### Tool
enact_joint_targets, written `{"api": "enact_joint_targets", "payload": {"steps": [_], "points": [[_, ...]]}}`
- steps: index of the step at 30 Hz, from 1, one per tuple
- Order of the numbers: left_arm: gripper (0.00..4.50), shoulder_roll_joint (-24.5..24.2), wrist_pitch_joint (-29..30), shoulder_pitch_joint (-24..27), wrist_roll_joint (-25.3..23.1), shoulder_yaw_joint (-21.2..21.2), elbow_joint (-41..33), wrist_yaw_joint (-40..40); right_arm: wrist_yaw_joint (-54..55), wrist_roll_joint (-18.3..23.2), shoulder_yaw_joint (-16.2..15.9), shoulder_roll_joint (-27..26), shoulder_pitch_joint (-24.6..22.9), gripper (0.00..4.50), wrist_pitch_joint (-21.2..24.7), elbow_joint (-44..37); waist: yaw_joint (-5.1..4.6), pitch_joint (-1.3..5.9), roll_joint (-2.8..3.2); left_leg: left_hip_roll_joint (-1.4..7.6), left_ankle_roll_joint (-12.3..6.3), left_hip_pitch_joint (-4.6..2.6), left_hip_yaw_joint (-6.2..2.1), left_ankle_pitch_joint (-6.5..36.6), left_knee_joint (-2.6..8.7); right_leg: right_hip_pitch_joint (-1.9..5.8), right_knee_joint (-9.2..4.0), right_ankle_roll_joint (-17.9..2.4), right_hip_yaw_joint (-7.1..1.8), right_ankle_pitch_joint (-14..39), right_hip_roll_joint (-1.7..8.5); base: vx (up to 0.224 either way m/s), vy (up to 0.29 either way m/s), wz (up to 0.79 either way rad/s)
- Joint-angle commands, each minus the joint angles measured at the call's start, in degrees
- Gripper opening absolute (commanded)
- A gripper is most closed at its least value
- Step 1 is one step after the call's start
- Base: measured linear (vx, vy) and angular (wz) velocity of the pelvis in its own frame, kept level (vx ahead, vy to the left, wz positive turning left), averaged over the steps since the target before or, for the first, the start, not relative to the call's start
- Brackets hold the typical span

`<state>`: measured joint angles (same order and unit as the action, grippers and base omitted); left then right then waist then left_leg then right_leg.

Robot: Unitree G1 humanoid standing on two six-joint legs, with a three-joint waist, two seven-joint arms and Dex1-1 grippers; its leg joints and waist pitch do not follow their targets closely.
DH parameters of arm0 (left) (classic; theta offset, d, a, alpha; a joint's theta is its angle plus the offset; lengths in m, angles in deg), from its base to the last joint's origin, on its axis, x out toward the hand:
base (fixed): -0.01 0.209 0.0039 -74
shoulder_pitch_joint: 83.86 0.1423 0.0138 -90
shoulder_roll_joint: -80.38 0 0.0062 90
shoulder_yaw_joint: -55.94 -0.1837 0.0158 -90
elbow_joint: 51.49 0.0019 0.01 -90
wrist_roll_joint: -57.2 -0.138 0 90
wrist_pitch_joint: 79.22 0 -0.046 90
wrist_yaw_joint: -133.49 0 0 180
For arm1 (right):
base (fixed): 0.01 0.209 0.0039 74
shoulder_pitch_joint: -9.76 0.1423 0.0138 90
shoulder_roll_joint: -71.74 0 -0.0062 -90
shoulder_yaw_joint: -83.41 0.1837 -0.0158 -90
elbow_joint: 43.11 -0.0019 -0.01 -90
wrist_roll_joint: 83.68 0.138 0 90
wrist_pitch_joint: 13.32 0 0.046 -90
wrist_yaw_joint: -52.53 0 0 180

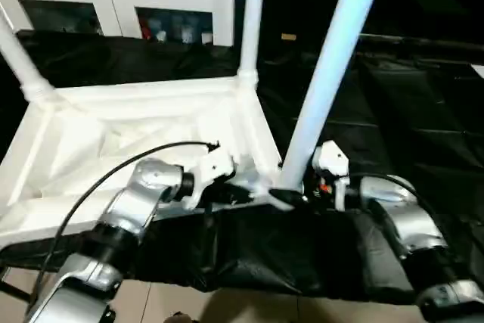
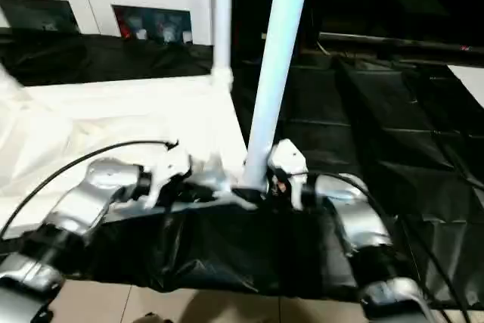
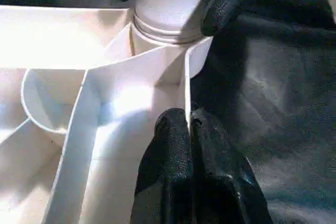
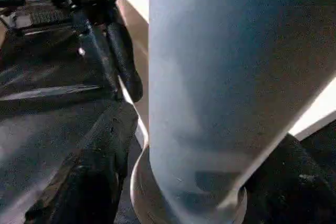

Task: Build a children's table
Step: Rotate leg to tighten

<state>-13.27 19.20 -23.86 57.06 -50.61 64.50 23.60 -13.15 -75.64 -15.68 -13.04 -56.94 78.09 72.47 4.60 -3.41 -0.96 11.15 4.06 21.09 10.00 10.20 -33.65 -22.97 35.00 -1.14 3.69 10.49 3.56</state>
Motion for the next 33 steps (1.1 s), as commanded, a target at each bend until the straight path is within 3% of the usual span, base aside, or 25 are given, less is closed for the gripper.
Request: {"api": "enact_joint_targets", "payload": {"steps": [1,7,16,20,21,22,23,24,26,28,29,33], "points": [[0.00,0.46,-0.45,-0.61,1.97,0.45,-2.67,0.07,-3.87,0.45,-3.25,0.01,-1.22,2.67,1.07,-1.44,0.01,3.66,-0.41,2.33,-3.28,-0.72,-0.47,12.35,3.88,2.65,-4.88,-10.71,-2.90,17.15,4.65,0.000,0.000,0.00],[0.00,-0.65,0.73,-0.08,2.66,0.15,-3.89,2.03,-5.67,1.15,-3.69,0.85,-1.96,2.14,3.52,-3.52,0.25,3.70,-0.43,2.33,-3.36,-0.62,-0.47,11.49,3.88,2.71,-4.69,-10.91,-2.87,15.92,4.58,0.000,0.000,0.00],[0.00,1.39,0.90,-0.66,1.62,0.91,-2.59,-2.81,-3.18,1.69,-3.44,-0.98,-2.54,2.00,4.61,-4.02,0.26,3.68,-0.44,2.31,-3.11,-0.70,-0.44,11.65,3.83,2.66,-4.81,-10.99,-2.83,16.05,4.60,0.000,0.000,0.00],[0.00,3.34,1.46,-1.53,0.61,1.42,-1.51,-6.90,1.24,0.83,-2.84,-3.04,-2.44,1.98,5.14,-3.23,0.27,3.41,-0.50,2.15,-2.21,-0.91,-0.53,13.87,3.96,2.49,-5.41,-9.52,-2.73,21.54,4.69,0.000,0.000,0.00],[0.00,4.82,1.94,-2.42,-0.32,1.55,-0.28,-9.97,5.97,-0.64,-2.42,-4.98,-1.90,1.97,5.10,-1.48,0.13,3.27,-0.42,2.14,-1.76,-1.07,-0.43,14.40,4.00,2.08,-5.66,-9.08,-2.80,23.03,4.59,0.000,0.000,0.00],[0.00,8.09,3.85,-4.47,-2.16,1.96,2.56,-16.84,17.31,-3.95,-1.30,-9.24,-0.14,1.96,5.77,3.14,0.11,3.28,-0.39,2.07,-1.49,-1.16,-0.53,14.89,3.97,2.12,-5.77,-8.83,-2.73,24.10,4.67,0.000,0.000,0.00],[0.00,8.09,3.85,-4.47,-2.16,1.96,2.56,-16.84,17.31,-3.95,-1.30,-9.24,-0.14,1.96,5.77,3.14,-0.36,2.98,-0.25,1.93,-0.22,-1.22,-0.60,16.10,4.19,1.74,-5.99,-8.27,-2.55,26.95,4.51,0.000,0.000,0.00],[0.00,9.50,4.17,-5.51,-3.08,1.99,4.08,-19.87,22.14,-4.96,-0.66,-11.25,0.85,1.96,5.85,5.34,-0.45,3.15,-0.53,1.77,0.37,-1.36,-1.00,17.72,4.08,2.13,-6.33,-6.66,-2.19,30.94,4.84,0.000,0.000,0.00],[0.00,11.78,4.89,-6.97,-3.90,2.28,6.09,-24.13,28.76,-5.64,0.49,-14.33,2.41,1.96,6.37,8.18,-0.52,3.05,-0.32,1.74,0.16,-1.47,-0.97,18.29,4.00,1.73,-6.97,-5.39,-2.28,32.92,5.01,0.000,0.000,0.00],[0.00,14.53,5.14,-8.67,-4.94,2.07,8.23,-28.38,38.29,-5.94,2.54,-18.59,5.34,1.95,7.17,12.42,-0.92,3.10,-0.39,1.64,0.29,-1.55,-1.10,19.16,4.03,1.57,-7.02,-5.20,-2.15,33.19,4.86,0.000,0.000,0.00],[0.00,15.07,5.05,-9.03,-5.29,1.88,8.66,-29.19,40.58,-5.95,3.06,-19.59,6.17,1.95,7.34,13.49,-1.60,3.29,-0.23,1.63,0.78,-1.33,-1.36,19.56,4.18,1.74,-6.83,-5.47,-1.99,32.18,4.85,0.000,0.000,0.00],[0.00,15.71,3.89,-9.59,-5.96,0.72,9.00,-28.79,43.59,-6.71,3.07,-21.24,8.55,1.95,5.77,15.74,-1.59,3.48,-0.27,1.82,-0.44,-0.93,-1.13,17.99,4.26,1.94,-6.40,-6.57,-2.35,26.69,4.95,0.000,0.000,0.00]]}}
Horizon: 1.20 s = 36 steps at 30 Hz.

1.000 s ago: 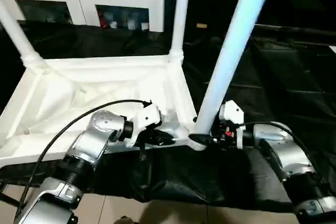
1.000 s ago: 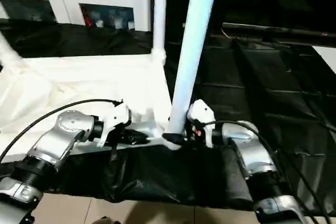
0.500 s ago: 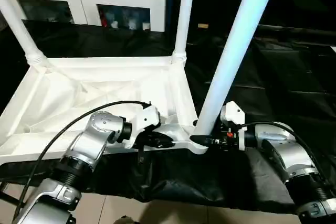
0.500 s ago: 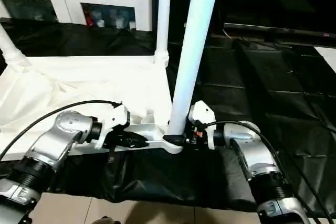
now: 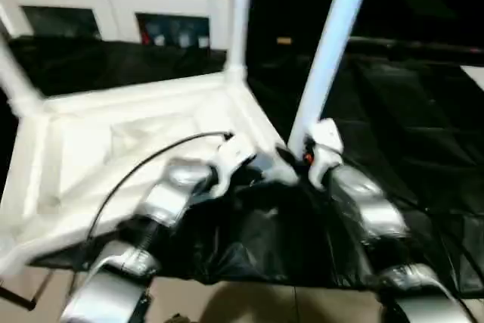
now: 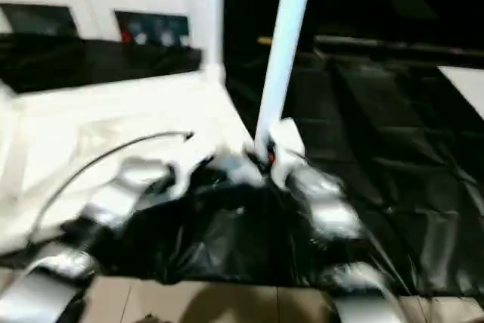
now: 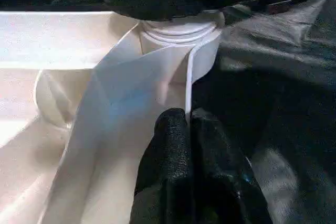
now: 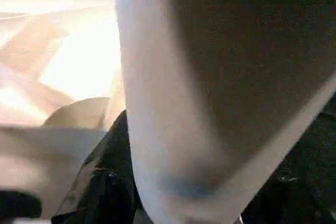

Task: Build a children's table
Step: Rotate leg to tighten

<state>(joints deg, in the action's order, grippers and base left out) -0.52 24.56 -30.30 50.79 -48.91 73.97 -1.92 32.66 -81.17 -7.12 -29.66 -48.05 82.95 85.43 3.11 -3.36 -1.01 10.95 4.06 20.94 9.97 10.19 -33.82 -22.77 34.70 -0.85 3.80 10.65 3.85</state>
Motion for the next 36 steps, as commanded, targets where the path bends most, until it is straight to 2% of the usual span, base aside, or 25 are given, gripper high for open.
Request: {"api": "enact_joint_targets", "payload": {"steps": [1,2,6,10,12,14,15,17,19,20,21,23,27,33,36], "points": [[0.00,3.04,-1.83,-3.22,0.21,-1.18,-0.47,-3.05,-2.27,-1.10,-5.38,-4.93,0.05,1.95,0.40,3.03,-0.02,3.55,-0.23,1.99,-0.73,-0.71,-0.97,17.19,4.35,1.81,-5.93,-7.37,-2.57,24.75,4.66,0.000,0.000,0.00],[0.00,3.09,-1.98,-3.29,0.14,-1.18,-0.36,-3.03,-2.40,-1.08,-5.26,-5.10,0.22,2.51,0.16,3.18,-0.01,3.55,-0.23,2.01,-0.85,-0.61,-0.95,16.67,4.35,1.90,-5.79,-7.66,-2.63,23.66,4.63,0.000,0.000,0.00],[0.00,2.31,-4.41,-3.28,0.09,-0.98,0.54,-1.44,-5.56,-0.12,-3.78,-5.31,1.38,2.85,-1.75,4.33,0.19,3.67,-0.29,2.05,-1.72,-0.40,-0.67,13.83,4.24,2.21,-5.07,-9.62,-2.80,18.11,4.55,0.000,0.000,0.00],[0.00,0.66,-5.65,-2.09,0.75,-1.03,-0.78,1.29,-8.35,-0.43,-4.99,-3.04,0.94,3.21,-3.00,3.49,0.32,3.77,-0.15,2.09,-2.26,-0.34,-0.54,12.52,4.14,2.49,-4.73,-10.66,-2.84,15.35,4.55,0.000,0.000,0.00],[0.00,-1.45,-6.73,-0.61,2.42,-0.79,-2.70,5.72,-14.80,-0.53,-6.76,0.35,-0.13,3.21,-4.64,1.72,0.35,3.78,-0.15,2.07,-2.49,-0.23,-0.57,12.37,4.09,2.69,-4.73,-10.69,-2.78,15.61,4.59,0.000,0.000,0.00],[0.00,-2.09,-7.31,-0.18,2.92,-0.82,-3.24,7.24,-16.83,-0.45,-7.17,1.33,-0.54,3.21,-5.15,1.10,0.33,3.79,-0.29,2.11,-2.89,0.01,-0.58,11.98,4.06,2.87,-4.67,-10.59,-2.79,14.99,4.57,0.000,0.000,0.00],[0.00,-2.90,-7.86,0.43,3.63,-0.83,-4.03,9.18,-19.93,-0.03,-7.41,2.62,-1.24,3.21,-5.57,0.04,0.16,3.83,-0.11,2.24,-3.01,-0.13,-0.54,11.52,4.06,2.68,-4.50,-11.12,-2.86,13.87,4.50,0.000,0.000,0.00],[0.00,-4.19,-8.42,1.36,4.66,-0.87,-5.28,11.95,-25.08,0.96,-7.77,4.83,-2.56,3.21,-5.59,-2.06,0.32,3.87,-0.16,2.34,-3.29,-0.28,-0.50,11.08,3.99,2.73,-4.28,-11.88,-2.89,12.13,4.40,0.000,0.000,0.00],[0.00,-4.84,-8.71,1.72,5.04,-0.90,-5.78,13.11,-27.73,1.46,-8.07,6.04,-3.30,3.21,-5.48,-3.20,0.28,3.85,-0.16,2.39,-3.65,-0.12,-0.49,10.70,4.01,2.82,-4.12,-12.49,-2.89,10.94,4.36,0.000,0.000,0.00],[0.00,-5.31,-9.27,1.93,5.27,-0.81,-6.03,13.74,-30.20,1.83,-8.38,7.25,-4.10,3.21,-5.71,-4.24,0.36,3.85,-0.19,2.43,-3.89,-0.35,-0.43,11.04,3.95,2.75,-4.18,-12.67,-2.87,10.74,4.29,0.000,0.000,0.00],[0.00,-5.91,-9.47,2.20,5.61,-0.50,-6.46,14.70,-35.06,3.23,-9.01,9.40,-5.65,3.21,-5.62,-6.16,0.32,3.78,-0.35,2.46,-3.96,-0.26,-0.43,11.20,4.00,2.77,-4.14,-12.83,-2.90,10.93,4.30,0.000,0.000,0.00],[0.00,-6.24,-9.53,2.39,5.85,-0.46,-6.76,15.45,-37.32,3.89,-9.38,10.42,-6.43,3.21,-5.48,-7.15,0.68,3.68,-0.36,2.51,-4.37,-0.54,-0.29,11.99,3.89,2.63,-4.38,-12.65,-2.98,12.18,4.37,0.000,0.000,0.00],[0.00,-8.10,-9.43,3.61,6.71,-0.83,-8.38,19.07,-45.26,6.39,-10.38,13.93,-9.43,2.87,-2.32,-12.17,1.05,3.49,-0.44,2.59,-4.07,-0.49,-0.42,12.93,4.10,2.55,-4.67,-11.53,-2.94,16.37,4.48,0.000,0.000,0.00],[0.00,-9.52,-8.97,4.72,7.42,-0.99,-9.89,22.11,-48.99,7.37,-11.21,16.01,-10.92,2.40,-0.38,-14.93,1.29,3.42,-0.53,2.44,-3.31,-0.50,-0.47,13.53,4.15,2.33,-5.10,-10.01,-2.85,20.35,4.45,0.000,0.000,0.00],[0.00,-10.42,-8.36,5.37,7.89,-1.20,-10.99,23.60,-50.94,7.62,-11.90,17.00,-11.62,2.16,0.61,-16.75,1.31,3.46,-0.56,2.52,-3.07,-0.49,-0.55,13.43,4.19,2.38,-5.02,-9.97,-2.84,20.18,4.47,0.000,0.000,0.00]]}}
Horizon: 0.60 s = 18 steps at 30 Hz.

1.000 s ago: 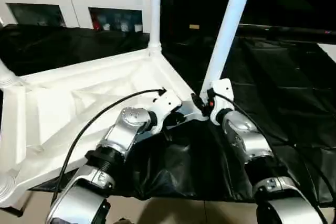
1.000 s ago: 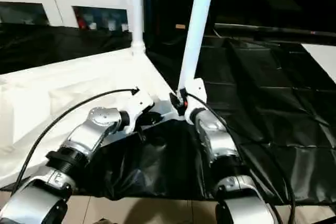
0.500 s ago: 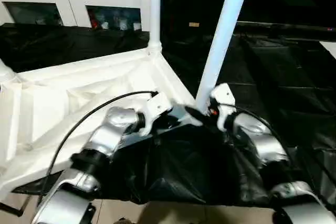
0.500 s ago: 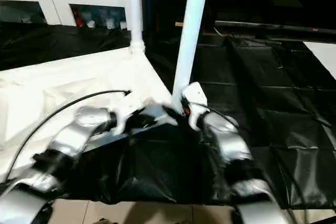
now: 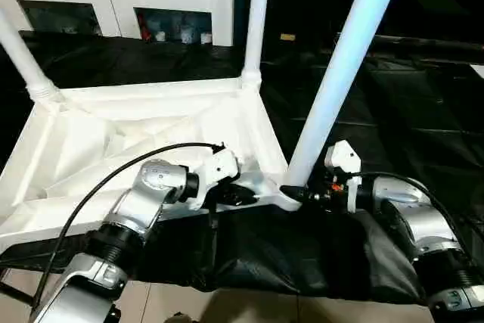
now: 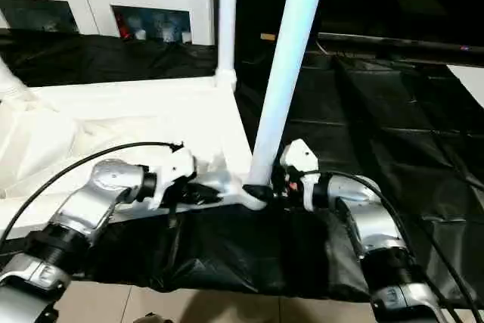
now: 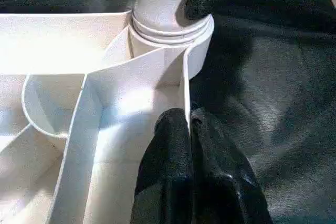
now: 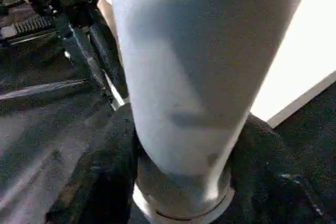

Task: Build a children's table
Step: Rotate leg to tighten

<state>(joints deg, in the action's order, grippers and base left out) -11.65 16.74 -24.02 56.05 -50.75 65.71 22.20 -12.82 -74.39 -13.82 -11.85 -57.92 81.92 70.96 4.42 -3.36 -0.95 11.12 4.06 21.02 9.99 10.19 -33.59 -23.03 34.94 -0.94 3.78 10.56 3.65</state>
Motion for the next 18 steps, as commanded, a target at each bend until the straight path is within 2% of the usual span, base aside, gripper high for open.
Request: {"api": "enact_joint_targets", "payload": {"steps": [1,4,11,12,14,16,17,18], "points": [[0.00,0.51,-0.46,-0.83,2.73,0.62,-2.86,-0.33,-5.79,1.01,-5.26,-0.69,-1.86,2.10,2.16,-2.70,0.01,3.46,-0.60,2.36,-3.13,-0.55,-0.59,13.34,3.99,2.67,-5.20,-9.92,-2.84,19.87,4.62,0.000,0.000,0.00],[0.00,0.14,-0.28,-0.64,2.78,0.68,-3.16,0.10,-6.08,1.30,-5.29,-0.56,-2.01,2.01,3.08,-3.38,0.03,3.61,-0.58,2.30,-3.48,-0.53,-0.47,12.05,3.84,2.67,-4.91,-10.75,-2.85,17.09,4.53,0.000,0.000,0.00],[0.00,1.26,0.49,-1.13,1.90,1.52,-2.40,-3.25,-4.20,0.87,-5.33,-1.94,-2.26,1.98,3.54,-3.50,0.09,3.60,-0.60,2.24,-3.33,-0.52,-0.45,11.84,3.78,2.71,-4.95,-10.57,-2.82,17.49,4.58,0.000,0.000,0.00],[0.00,2.83,1.08,-2.24,1.00,2.11,-0.91,-6.98,0.51,-0.27,-4.55,-3.87,-1.94,1.98,4.28,-2.46,0.10,3.53,-0.87,2.23,-3.28,-0.53,-0.45,12.02,3.79,2.66,-5.04,-10.20,-2.81,18.54,4.61,0.000,0.000,0.00],[0.00,4.47,1.60,-3.35,0.12,2.41,0.50,-10.45,6.98,-2.24,-3.54,-6.23,-1.19,1.98,4.07,-0.26,-0.07,3.28,-0.76,2.11,-2.61,-0.68,-0.46,13.09,3.93,2.35,-5.43,-9.42,-2.73,21.40,4.50,0.000,0.000,0.00],[0.00,5.64,2.17,-4.09,-0.56,2.37,1.40,-12.66,12.22,-3.77,-2.78,-8.03,-0.49,1.98,3.82,1.65,-0.49,3.20,-0.87,1.94,-1.25,-0.79,-0.72,14.97,4.06,2.30,-5.84,-7.82,-2.53,26.44,4.65,0.000,0.000,0.00],[0.00,6.71,2.66,-4.80,-1.20,2.38,2.32,-14.87,16.87,-4.89,-2.06,-9.61,0.26,1.98,4.00,3.47,-0.49,3.20,-0.87,1.94,-1.25,-0.79,-0.72,14.97,4.06,2.30,-5.84,-7.82,-2.53,26.44,4.65,0.000,0.000,0.00],[0.00,8.20,3.30,-5.76,-1.73,2.52,3.56,-17.50,22.47,-5.90,-1.02,-11.65,1.30,1.97,4.46,5.80,-0.97,2.99,-0.67,1.82,-0.55,-1.21,-0.77,16.92,3.96,1.76,-6.32,-7.10,-2.43,29.50,4.66,0.000,0.000,0.00]]}}
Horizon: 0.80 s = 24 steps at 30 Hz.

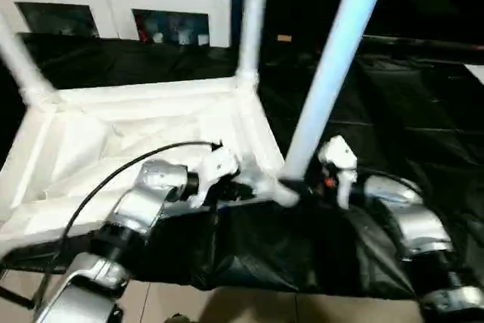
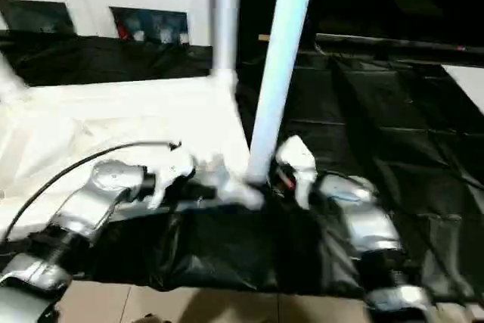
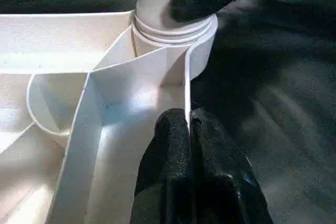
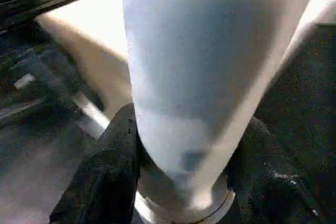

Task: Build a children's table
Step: Rotate leg to tighten

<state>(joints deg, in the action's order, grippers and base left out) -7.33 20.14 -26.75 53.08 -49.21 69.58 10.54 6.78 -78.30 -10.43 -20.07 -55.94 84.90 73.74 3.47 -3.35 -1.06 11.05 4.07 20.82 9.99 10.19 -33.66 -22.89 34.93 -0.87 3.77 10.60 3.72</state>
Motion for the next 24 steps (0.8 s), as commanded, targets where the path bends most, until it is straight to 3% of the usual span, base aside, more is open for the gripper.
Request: {"api": "enact_joint_targets", "payload": {"steps": [1,6,11,12,17,18,24], "points": [[0.00,4.70,0.21,-3.55,1.07,1.06,0.34,-7.03,5.34,-2.22,-3.85,-4.53,-0.15,1.96,1.73,4.16,-0.36,3.00,-0.68,1.67,-0.34,-1.06,-0.81,17.65,3.90,1.60,-6.66,-6.43,-2.27,31.89,4.69,0.000,0.000,0.00],[0.00,10.25,2.25,-7.05,-1.55,0.91,4.57,-16.20,22.79,-4.05,-0.70,-12.85,4.82,1.96,2.16,11.28,-0.96,3.09,-0.49,1.89,0.00,-0.83,-1.13,18.58,4.25,1.47,-6.66,-5.93,-2.27,30.72,4.61,0.000,0.000,0.00],[0.00,11.56,1.26,-7.75,-2.65,-0.22,5.64,-16.83,23.42,-4.20,-0.66,-16.07,7.85,1.96,-0.46,14.45,-1.12,3.44,-0.34,1.98,-0.83,-0.51,-1.04,17.52,4.30,1.88,-6.23,-7.75,-2.51,24.37,4.77,0.000,0.000,0.00],[0.00,11.54,0.92,-7.50,-2.17,-0.22,5.18,-15.99,21.98,-4.52,-1.36,-15.97,8.32,2.31,-1.93,14.84,-1.04,3.49,-0.44,1.98,-1.11,-0.43,-0.95,16.64,4.27,2.05,-6.01,-8.35,-2.56,22.65,4.79,0.000,0.000,0.00],[0.00,9.65,0.14,-6.08,-1.14,-0.32,3.53,-12.13,19.23,-3.89,-1.01,-14.51,8.74,2.75,-2.54,15.00,-0.87,3.55,-0.54,1.98,-2.12,-0.31,-0.68,14.61,4.17,2.33,-5.60,-9.80,-2.71,19.35,4.74,0.000,0.000,0.00],[0.00,8.74,-0.47,-5.52,-0.91,-0.15,3.01,-11.13,18.54,-4.48,-1.25,-13.29,8.75,3.02,-3.28,15.19,-0.92,3.53,-0.58,1.98,-2.20,-0.12,-0.73,14.23,4.25,2.50,-5.54,-9.66,-2.66,19.49,4.73,0.000,0.000,0.00],[0.00,5.05,-2.51,-2.52,1.47,-0.32,-0.84,-3.52,13.52,-5.65,-1.49,-7.97,8.42,3.16,-7.30,15.81,-0.81,3.83,-0.42,2.14,-3.15,-0.05,-0.52,11.13,3.86,2.66,-4.82,-11.97,-2.79,13.70,4.71,0.000,0.000,0.00]]}}
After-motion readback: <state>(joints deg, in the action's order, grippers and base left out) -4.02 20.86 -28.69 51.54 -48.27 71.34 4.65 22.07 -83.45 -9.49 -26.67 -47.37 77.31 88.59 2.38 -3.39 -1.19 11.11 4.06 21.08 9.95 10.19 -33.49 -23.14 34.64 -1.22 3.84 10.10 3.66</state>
